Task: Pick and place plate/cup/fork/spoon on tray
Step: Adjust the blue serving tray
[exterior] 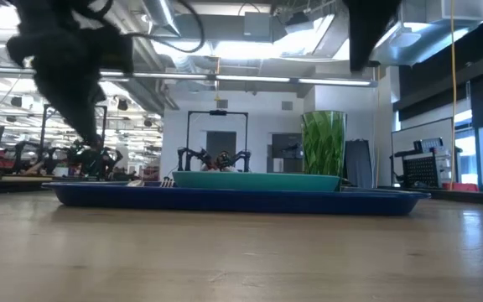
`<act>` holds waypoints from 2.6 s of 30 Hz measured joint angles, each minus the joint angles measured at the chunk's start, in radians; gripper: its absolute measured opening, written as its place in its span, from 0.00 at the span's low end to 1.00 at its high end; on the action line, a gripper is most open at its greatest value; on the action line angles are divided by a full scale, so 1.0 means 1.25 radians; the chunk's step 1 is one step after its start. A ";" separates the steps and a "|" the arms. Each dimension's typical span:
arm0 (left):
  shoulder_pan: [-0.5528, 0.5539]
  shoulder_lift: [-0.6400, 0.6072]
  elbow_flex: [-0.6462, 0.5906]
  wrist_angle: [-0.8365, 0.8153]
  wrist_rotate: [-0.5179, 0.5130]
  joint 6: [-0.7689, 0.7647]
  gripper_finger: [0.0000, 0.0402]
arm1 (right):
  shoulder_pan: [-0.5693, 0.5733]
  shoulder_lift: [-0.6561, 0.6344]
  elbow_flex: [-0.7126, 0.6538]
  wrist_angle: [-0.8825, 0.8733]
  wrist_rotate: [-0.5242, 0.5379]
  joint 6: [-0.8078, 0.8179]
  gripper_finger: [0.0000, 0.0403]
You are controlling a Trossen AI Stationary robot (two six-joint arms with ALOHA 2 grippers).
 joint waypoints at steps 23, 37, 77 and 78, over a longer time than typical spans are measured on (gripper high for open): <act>-0.031 0.057 -0.078 0.129 -0.057 -0.058 0.00 | -0.086 -0.250 -0.559 0.611 -0.146 0.040 0.00; -0.033 0.096 -0.078 0.129 -0.054 -0.066 0.00 | -0.104 -0.341 -0.803 0.824 -0.156 0.212 0.00; -0.038 0.171 -0.078 0.156 0.048 -0.158 0.00 | -0.110 -0.254 -0.829 0.922 -0.182 0.297 0.01; -0.040 0.171 -0.078 0.156 0.051 -0.159 0.00 | -0.110 -0.254 -0.829 0.922 -0.184 0.297 0.01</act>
